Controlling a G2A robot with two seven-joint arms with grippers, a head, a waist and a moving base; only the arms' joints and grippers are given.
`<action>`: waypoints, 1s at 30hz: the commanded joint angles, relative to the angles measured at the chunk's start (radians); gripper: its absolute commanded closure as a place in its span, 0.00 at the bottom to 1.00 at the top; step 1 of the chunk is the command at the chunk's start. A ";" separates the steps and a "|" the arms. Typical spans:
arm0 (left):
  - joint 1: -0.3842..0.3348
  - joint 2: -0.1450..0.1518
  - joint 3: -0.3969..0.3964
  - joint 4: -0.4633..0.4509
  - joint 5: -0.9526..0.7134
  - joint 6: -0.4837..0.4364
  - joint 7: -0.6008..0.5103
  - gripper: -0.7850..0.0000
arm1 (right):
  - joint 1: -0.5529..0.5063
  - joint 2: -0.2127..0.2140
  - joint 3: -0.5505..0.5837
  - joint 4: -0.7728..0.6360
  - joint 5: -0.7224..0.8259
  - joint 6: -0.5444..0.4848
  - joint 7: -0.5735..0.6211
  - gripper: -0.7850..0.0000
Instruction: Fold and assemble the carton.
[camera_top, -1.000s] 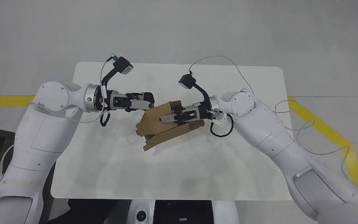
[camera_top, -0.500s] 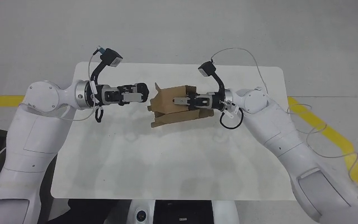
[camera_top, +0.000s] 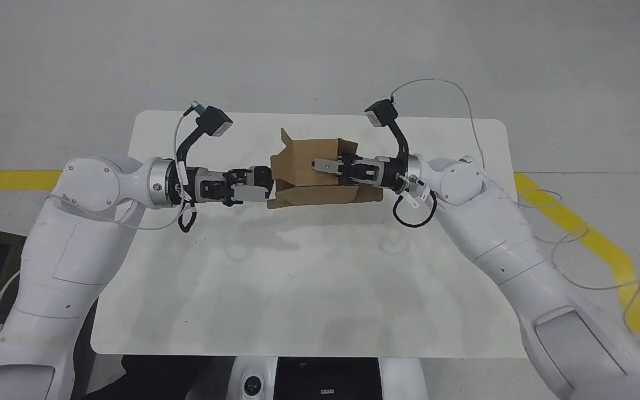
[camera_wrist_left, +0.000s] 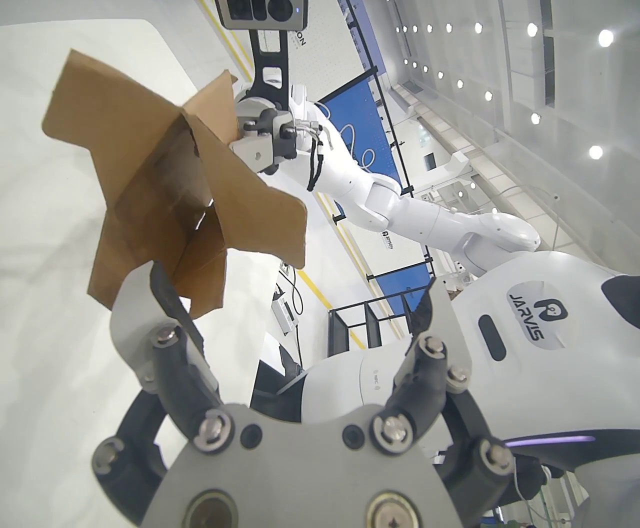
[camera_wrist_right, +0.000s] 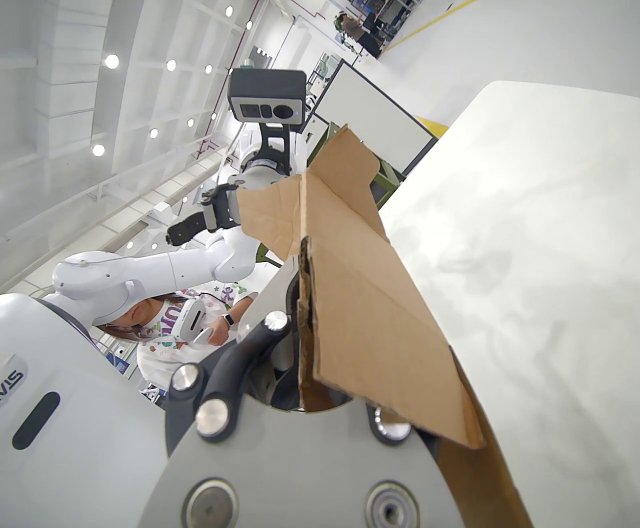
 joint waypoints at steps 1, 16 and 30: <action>0.002 0.000 0.001 -0.003 -0.009 0.005 -0.009 0.00 | -0.003 0.000 0.009 -0.002 -0.009 -0.001 -0.014 1.00; 0.027 0.000 0.000 -0.050 -0.054 0.041 -0.058 0.00 | -0.020 -0.011 0.043 -0.026 -0.081 -0.005 -0.094 1.00; -0.016 -0.006 -0.025 0.027 -0.051 0.025 0.027 0.00 | -0.015 -0.033 0.015 -0.042 -0.047 0.032 -0.013 1.00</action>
